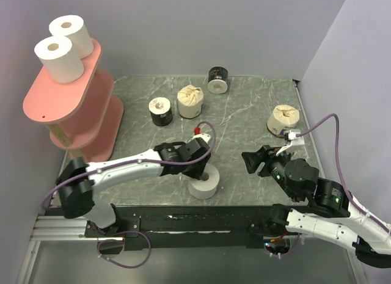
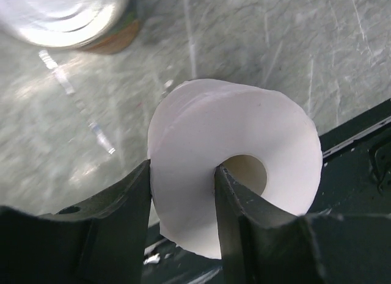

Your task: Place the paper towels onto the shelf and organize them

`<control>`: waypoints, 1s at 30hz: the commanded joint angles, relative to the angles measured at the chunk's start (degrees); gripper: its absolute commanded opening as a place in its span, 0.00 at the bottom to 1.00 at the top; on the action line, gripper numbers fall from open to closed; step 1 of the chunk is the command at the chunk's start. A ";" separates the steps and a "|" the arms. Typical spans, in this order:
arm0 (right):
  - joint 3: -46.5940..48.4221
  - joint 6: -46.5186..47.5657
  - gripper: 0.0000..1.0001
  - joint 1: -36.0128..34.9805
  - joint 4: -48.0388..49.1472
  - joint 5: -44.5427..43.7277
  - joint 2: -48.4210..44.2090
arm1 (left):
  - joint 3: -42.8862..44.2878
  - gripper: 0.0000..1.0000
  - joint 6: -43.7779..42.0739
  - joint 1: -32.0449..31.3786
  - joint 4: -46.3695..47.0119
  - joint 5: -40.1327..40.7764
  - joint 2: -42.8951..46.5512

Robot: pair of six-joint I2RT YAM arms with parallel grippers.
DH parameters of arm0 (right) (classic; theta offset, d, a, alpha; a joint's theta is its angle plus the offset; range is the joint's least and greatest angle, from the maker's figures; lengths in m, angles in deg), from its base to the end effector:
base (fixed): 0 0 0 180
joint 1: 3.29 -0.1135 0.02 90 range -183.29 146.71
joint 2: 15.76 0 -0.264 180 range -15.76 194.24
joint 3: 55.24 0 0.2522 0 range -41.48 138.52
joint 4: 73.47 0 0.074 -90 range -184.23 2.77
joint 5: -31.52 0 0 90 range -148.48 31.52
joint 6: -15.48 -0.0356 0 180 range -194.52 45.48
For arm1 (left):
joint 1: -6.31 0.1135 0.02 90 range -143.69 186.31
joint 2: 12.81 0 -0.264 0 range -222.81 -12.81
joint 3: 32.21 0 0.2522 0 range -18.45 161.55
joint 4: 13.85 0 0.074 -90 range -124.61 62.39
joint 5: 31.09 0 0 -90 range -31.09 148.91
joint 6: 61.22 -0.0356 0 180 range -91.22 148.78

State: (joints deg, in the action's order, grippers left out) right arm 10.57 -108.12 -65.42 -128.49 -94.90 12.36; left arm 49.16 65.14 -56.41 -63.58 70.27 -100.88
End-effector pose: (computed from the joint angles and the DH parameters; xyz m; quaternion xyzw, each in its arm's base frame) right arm 0.0583 0.0650 0.3615 -0.0091 0.7873 0.2485 0.5643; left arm 0.1537 -0.2828 0.2572 0.1894 0.9341 -0.1572 0.2586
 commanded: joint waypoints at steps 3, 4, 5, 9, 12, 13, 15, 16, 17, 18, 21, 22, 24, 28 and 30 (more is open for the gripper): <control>-0.64 -0.50 0.71 -0.36 1.09 -1.11 -0.96 | 4.97 0.40 1.26 1.45 -11.22 8.85 11.95; -0.64 -0.50 0.71 -0.36 1.18 -1.02 -0.87 | 7.16 0.40 0.48 2.07 -12.36 10.69 12.74; -0.64 -0.67 0.71 -0.45 1.26 -0.84 -0.96 | 8.14 0.40 -0.05 2.94 -13.51 11.49 14.32; -0.46 -0.94 0.71 -0.36 1.18 -0.05 -0.61 | 13.41 0.39 -4.36 11.36 -16.85 12.90 17.67; -0.28 -1.20 0.71 -0.45 0.83 0.48 -0.70 | 19.64 0.39 -9.10 18.21 -18.34 14.04 18.81; -0.20 -1.29 0.71 -0.36 0.56 0.83 -0.78 | 23.58 0.40 -11.55 19.72 -19.48 14.65 18.81; -0.11 -1.55 0.71 -0.36 0.21 1.00 -0.87 | 27.73 0.40 -15.41 23.67 -20.54 16.94 18.20; -0.11 -1.81 0.71 -0.45 0.04 1.27 -0.87 | 31.84 0.40 -16.66 25.09 -21.77 17.82 17.33; -0.02 -1.81 0.71 -0.45 -0.23 1.27 -0.79 | 33.97 0.40 -17.80 28.06 -22.21 18.96 16.80; -0.02 -1.90 0.71 -0.45 -0.40 1.36 -0.78 | 37.73 0.39 -20.08 29.57 -22.65 19.58 16.36; 0.07 -2.25 0.71 -0.45 -0.58 1.79 -0.52 | 45.98 0.38 -23.25 35.20 -24.32 20.37 13.90; 0.07 -2.17 0.71 -0.45 -0.49 1.88 -0.43 | 47.94 0.38 -23.79 36.25 -24.76 20.63 12.67; 0.07 -2.25 0.71 -0.36 -0.23 2.15 -0.08 | 51.98 0.39 -24.40 37.84 -24.07 22.21 12.31; 0.77 -1.38 0.71 -0.45 0.21 2.76 1.06 | 57.97 0.40 -25.02 41.62 -23.63 23.80 10.56; 1.73 -1.02 0.71 -0.54 -0.23 2.94 2.02 | 60.17 0.40 -25.46 43.46 -22.75 23.89 10.29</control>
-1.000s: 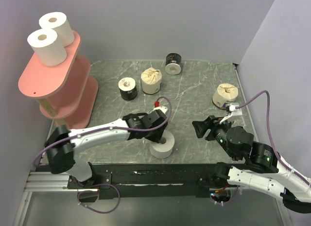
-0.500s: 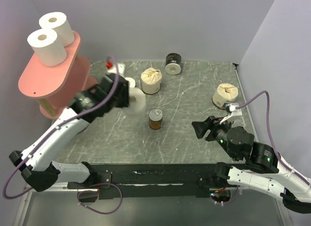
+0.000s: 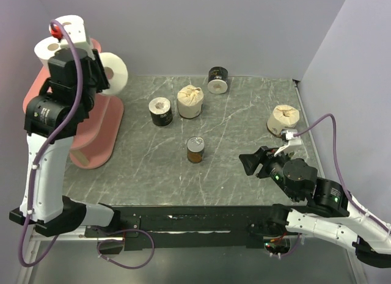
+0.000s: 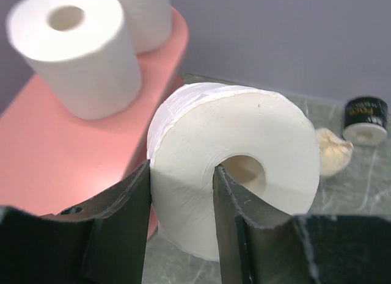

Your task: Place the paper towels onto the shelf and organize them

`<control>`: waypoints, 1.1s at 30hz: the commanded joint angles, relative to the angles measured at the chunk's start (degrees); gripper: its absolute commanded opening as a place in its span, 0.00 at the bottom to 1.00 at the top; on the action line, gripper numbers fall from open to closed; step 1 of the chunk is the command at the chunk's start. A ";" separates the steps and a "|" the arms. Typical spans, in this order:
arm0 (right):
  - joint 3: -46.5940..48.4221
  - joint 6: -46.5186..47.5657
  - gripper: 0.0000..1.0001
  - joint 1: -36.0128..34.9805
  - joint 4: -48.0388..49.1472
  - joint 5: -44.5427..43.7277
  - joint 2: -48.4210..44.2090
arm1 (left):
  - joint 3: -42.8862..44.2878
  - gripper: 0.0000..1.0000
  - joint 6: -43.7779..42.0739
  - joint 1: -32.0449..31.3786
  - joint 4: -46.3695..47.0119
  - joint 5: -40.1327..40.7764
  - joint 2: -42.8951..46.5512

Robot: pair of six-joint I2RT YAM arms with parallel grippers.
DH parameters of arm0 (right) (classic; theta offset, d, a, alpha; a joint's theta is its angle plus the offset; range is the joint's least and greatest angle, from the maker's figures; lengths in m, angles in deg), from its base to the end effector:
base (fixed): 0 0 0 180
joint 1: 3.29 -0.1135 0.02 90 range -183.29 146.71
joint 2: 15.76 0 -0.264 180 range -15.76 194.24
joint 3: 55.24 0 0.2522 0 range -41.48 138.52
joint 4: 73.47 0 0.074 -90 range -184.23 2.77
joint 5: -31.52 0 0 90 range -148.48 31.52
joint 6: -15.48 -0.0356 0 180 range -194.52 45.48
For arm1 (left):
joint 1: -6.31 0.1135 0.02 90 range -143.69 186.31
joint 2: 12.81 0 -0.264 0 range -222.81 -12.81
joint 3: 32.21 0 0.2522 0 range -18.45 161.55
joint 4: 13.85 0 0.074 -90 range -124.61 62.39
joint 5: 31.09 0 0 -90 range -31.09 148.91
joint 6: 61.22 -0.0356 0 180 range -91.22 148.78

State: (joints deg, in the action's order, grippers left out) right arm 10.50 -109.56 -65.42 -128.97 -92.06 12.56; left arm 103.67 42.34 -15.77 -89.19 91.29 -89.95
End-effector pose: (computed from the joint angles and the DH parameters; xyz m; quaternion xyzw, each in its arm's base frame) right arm 0.0578 0.0672 0.3598 -0.0166 0.7931 0.2669 0.5472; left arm 0.1849 -0.0544 0.5567 -0.1090 0.7802 0.0372 0.6148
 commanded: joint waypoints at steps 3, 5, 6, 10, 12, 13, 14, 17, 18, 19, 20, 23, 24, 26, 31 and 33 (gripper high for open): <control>2.68 1.12 0.71 -0.36 -0.27 -0.34 2.80 | 7.42 0.40 -2.84 5.03 3.48 4.44 -0.64; 2.77 1.65 0.71 -0.36 -0.19 -0.43 2.71 | 7.60 0.40 -3.10 6.08 3.75 5.93 -0.11; 2.86 1.74 0.71 -0.45 -0.01 -0.26 2.71 | 6.90 0.40 -3.36 6.35 4.27 6.46 0.24; 3.12 2.44 0.72 -0.36 0.08 0.45 3.06 | 3.65 0.41 -4.07 7.41 6.64 10.33 3.13; 3.56 2.79 0.72 -0.36 -0.27 0.62 3.50 | 2.34 0.41 -3.98 8.02 6.74 11.91 3.75; 3.82 2.79 0.72 -0.45 -0.54 0.71 3.67 | 1.81 0.41 -4.07 8.28 7.00 12.26 4.36; 4.00 2.88 0.72 -0.45 -0.89 0.71 3.94 | 0.84 0.41 -4.24 8.81 7.09 12.79 4.63; 4.18 2.79 0.72 -0.45 -0.98 0.80 3.77 | -1.27 0.42 -4.51 10.48 8.06 12.71 5.86; 4.00 2.79 0.72 -0.45 -0.81 0.97 3.76 | -1.45 0.42 -4.42 10.92 8.06 12.71 6.13; 3.83 2.62 0.72 -0.45 -0.72 0.98 3.50 | -1.63 0.42 -4.42 11.45 8.14 12.36 6.13; 3.82 2.62 0.72 -0.45 -0.54 1.15 3.33 | -1.63 0.42 -4.51 12.32 8.14 12.09 6.04; 3.91 2.44 0.72 -0.36 -0.54 1.42 3.50 | -1.45 0.42 -4.60 14.08 8.06 11.57 5.60; 4.17 2.44 0.72 -0.45 -0.89 1.50 3.50 | -1.36 0.42 -4.68 14.52 7.97 11.04 5.43; 4.53 2.44 0.72 -0.45 -1.24 1.50 3.76 | -1.28 0.42 -4.60 15.67 7.71 10.25 5.34; 4.53 2.35 0.72 -0.36 -1.07 1.50 3.59 | -1.63 0.43 -3.55 17.69 7.36 8.06 5.16; 4.53 2.44 0.72 -0.45 -1.07 1.42 3.68 | -1.89 0.43 -3.28 18.22 6.83 7.61 4.81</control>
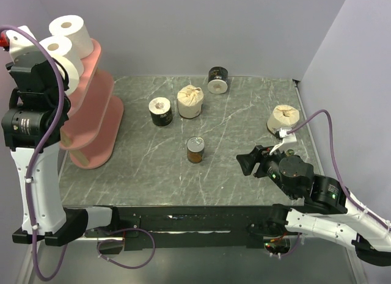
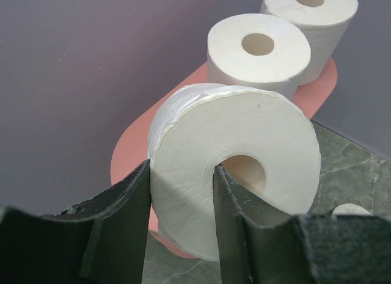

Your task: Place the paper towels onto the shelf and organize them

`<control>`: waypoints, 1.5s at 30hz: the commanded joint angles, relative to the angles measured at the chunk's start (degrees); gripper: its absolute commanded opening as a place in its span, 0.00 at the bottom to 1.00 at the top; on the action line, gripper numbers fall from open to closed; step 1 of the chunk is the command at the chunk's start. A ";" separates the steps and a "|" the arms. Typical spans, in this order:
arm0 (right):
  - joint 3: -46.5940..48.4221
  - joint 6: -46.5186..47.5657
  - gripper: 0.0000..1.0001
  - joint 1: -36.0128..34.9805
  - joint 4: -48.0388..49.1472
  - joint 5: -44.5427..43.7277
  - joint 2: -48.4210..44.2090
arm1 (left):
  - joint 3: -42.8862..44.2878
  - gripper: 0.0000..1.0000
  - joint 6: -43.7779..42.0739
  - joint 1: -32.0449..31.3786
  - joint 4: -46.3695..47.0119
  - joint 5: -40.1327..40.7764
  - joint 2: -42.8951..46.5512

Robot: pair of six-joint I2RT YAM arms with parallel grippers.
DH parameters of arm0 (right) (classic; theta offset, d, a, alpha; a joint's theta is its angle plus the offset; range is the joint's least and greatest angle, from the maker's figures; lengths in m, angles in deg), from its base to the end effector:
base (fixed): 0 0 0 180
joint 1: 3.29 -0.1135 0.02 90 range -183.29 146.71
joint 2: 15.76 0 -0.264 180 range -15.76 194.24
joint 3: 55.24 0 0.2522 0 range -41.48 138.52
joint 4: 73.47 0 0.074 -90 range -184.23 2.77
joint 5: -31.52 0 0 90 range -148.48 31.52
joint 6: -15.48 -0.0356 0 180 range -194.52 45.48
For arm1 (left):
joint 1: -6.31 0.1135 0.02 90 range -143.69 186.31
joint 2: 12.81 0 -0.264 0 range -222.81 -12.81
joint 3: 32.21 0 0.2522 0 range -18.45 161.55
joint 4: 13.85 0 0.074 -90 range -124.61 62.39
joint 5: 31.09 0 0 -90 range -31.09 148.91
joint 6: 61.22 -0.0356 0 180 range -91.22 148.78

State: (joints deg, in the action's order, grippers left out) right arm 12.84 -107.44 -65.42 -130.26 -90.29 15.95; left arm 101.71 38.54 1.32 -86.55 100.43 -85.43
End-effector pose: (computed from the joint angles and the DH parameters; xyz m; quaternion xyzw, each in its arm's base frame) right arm 0.0616 0.0763 0.3654 -0.0478 0.8037 0.2528 0.5365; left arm 0.1624 0.0095 0.5668 -0.2544 0.7136 0.1960 0.6226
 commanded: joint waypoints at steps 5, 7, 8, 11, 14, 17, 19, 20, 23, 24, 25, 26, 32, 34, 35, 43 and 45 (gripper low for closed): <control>2.36 0.41 0.72 -0.45 -0.04 -0.53 0.46 | -0.19 0.45 1.05 2.62 3.92 -3.63 0.02; 2.28 0.41 0.72 -0.45 -0.04 -0.53 0.29 | 0.07 0.45 1.23 3.06 3.66 -3.72 -0.24; 2.10 0.41 0.72 -0.36 0.22 -0.53 0.20 | 0.16 0.45 1.40 3.15 3.39 -3.90 -0.50; 1.92 0.41 0.72 -0.45 0.22 -0.44 0.03 | -0.10 0.47 1.93 3.41 2.95 -4.34 -0.68; 2.10 0.58 0.72 -0.45 -0.04 -0.71 0.03 | -0.89 0.49 2.02 3.68 2.86 -3.29 -0.77; 2.01 0.76 0.72 -0.45 -0.04 -0.62 -0.15 | 0.07 0.54 1.93 3.85 2.69 -1.97 -1.21; 1.75 0.76 0.72 -0.45 0.22 -0.71 -0.41 | 1.73 0.61 2.11 3.85 2.51 -1.27 -1.64; 1.84 0.85 0.72 -0.45 0.22 -0.79 -0.33 | 2.27 0.62 2.19 3.85 2.25 -1.35 -2.08; 1.93 0.67 0.72 -0.45 0.13 -0.71 -0.33 | 3.42 0.65 1.58 3.94 2.25 0.14 -3.14; 1.92 0.67 0.72 -0.36 0.13 -0.62 -0.50 | 3.42 0.67 1.49 3.94 2.33 0.66 -3.32; 1.66 0.67 0.72 -0.45 0.22 -0.62 -0.50 | 3.76 0.67 1.49 3.94 2.25 0.93 -3.49; 1.66 0.76 0.72 -0.45 0.22 -0.62 -0.68 | 3.94 0.67 1.49 3.94 2.25 0.59 -3.67; 1.92 0.94 0.72 -0.36 0.13 -0.71 -0.94 | 3.77 0.67 1.93 3.94 3.83 -5.30 -1.30; 1.92 1.20 0.72 -0.45 0.31 -0.62 -0.85 | 3.33 0.66 3.68 3.94 3.31 -6.27 0.01; 1.92 1.37 0.72 -0.45 0.57 -0.62 -0.51 | 2.63 0.66 4.12 3.94 3.56 -6.36 0.63; 4.03 1.82 0.72 -0.45 -0.22 0.52 1.52 | -7.30 0.70 4.04 3.94 5.94 1.72 4.86; 3.95 1.81 0.72 -0.45 0.22 0.96 1.43 | -8.62 0.73 3.86 4.03 6.55 3.04 5.03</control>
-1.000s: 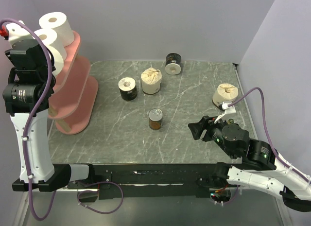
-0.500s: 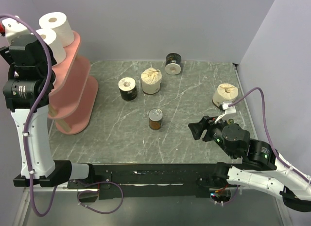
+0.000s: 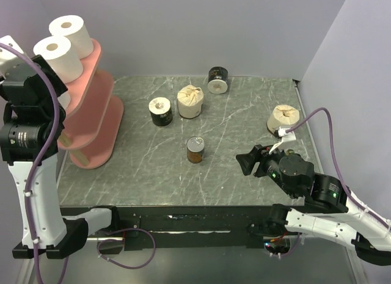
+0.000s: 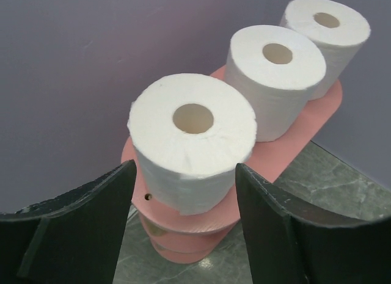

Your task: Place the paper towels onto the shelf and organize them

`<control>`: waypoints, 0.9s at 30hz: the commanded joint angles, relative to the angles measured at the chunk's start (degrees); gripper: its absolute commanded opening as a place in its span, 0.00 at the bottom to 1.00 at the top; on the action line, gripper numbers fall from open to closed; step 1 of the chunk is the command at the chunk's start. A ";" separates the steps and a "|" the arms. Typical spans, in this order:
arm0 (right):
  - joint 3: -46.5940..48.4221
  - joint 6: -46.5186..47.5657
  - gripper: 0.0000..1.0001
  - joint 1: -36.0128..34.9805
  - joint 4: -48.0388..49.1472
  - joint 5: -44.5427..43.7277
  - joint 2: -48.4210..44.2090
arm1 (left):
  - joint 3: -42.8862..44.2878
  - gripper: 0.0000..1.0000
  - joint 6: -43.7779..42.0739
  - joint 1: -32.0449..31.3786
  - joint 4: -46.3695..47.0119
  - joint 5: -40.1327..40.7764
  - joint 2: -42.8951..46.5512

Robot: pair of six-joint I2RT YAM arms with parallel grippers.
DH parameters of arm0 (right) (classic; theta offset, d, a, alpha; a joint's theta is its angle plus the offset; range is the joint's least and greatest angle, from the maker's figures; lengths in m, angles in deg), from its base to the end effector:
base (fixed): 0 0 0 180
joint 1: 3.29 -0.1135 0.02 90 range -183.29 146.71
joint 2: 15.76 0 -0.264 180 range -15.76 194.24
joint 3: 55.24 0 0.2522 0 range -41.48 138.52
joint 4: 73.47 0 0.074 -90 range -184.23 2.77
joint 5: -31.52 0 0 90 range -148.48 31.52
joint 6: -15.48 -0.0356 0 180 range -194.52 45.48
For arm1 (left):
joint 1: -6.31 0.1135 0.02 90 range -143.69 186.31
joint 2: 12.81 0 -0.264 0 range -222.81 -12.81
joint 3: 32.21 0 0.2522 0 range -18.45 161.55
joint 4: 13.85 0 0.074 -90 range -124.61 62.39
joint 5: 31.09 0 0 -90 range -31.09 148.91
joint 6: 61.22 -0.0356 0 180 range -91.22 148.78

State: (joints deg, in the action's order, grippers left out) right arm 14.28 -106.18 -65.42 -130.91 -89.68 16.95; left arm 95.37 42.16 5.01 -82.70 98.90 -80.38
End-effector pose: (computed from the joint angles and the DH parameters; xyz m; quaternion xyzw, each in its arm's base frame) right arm 0.0619 0.0776 0.3705 -0.0605 0.8044 0.2491 0.5360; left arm 0.1459 0.0196 0.5604 -0.2963 0.6864 0.1795 0.6395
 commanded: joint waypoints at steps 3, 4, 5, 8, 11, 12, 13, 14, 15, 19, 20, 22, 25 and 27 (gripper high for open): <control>3.03 0.37 0.72 -0.28 0.88 0.88 0.86 | -3.51 0.76 0.67 0.42 3.58 4.84 -0.02; 3.29 0.37 0.72 -0.36 0.79 0.97 1.04 | -3.87 0.77 0.68 0.51 3.93 4.75 0.16; 3.47 0.46 0.72 -0.45 0.62 0.88 1.39 | -4.22 0.79 0.85 0.60 4.20 4.66 0.16; 4.00 0.37 0.72 -0.45 0.44 1.05 1.92 | -5.27 0.80 1.46 0.95 4.73 4.05 -0.45; 4.35 0.20 0.72 -0.45 0.35 1.05 2.01 | -6.59 0.81 1.38 1.21 5.60 3.26 -0.72; 4.44 0.28 0.72 -0.45 0.44 0.97 2.01 | -6.85 0.81 1.12 1.21 6.22 2.82 -0.63; 4.52 0.20 0.72 -0.45 0.44 0.88 2.01 | -6.94 0.81 1.11 1.21 6.75 2.29 -0.72; 4.52 0.11 0.72 -0.45 0.35 0.88 1.92 | -6.60 0.81 1.20 1.21 6.75 1.94 -0.72; 4.44 0.11 0.72 -0.45 0.26 0.88 1.92 | -6.42 0.81 1.29 1.21 6.84 1.50 -0.81; 4.44 -0.16 0.72 -0.45 0.35 0.88 2.01 | -6.68 0.81 0.50 1.21 8.24 -0.17 -0.98; 4.52 -0.07 0.72 -0.36 0.26 0.97 2.01 | -6.25 0.81 0.24 1.21 8.16 -0.17 -1.16; 4.87 0.02 0.72 -0.45 0.18 0.79 2.18 | -5.89 0.81 -0.03 1.21 8.07 -0.17 -1.95; 5.40 0.37 0.72 -0.45 -0.18 0.61 2.18 | -5.80 0.81 0.15 1.21 7.98 -2.54 -1.43; 5.58 0.81 0.72 -0.45 -0.18 0.61 2.45 | -6.42 0.81 -0.82 1.21 8.86 -4.64 -0.11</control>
State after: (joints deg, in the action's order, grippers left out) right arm 16.82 -106.18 -65.42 -131.40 -88.61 18.70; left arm 88.64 42.82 6.08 -77.48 98.84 -81.98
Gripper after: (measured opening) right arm 0.718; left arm 0.810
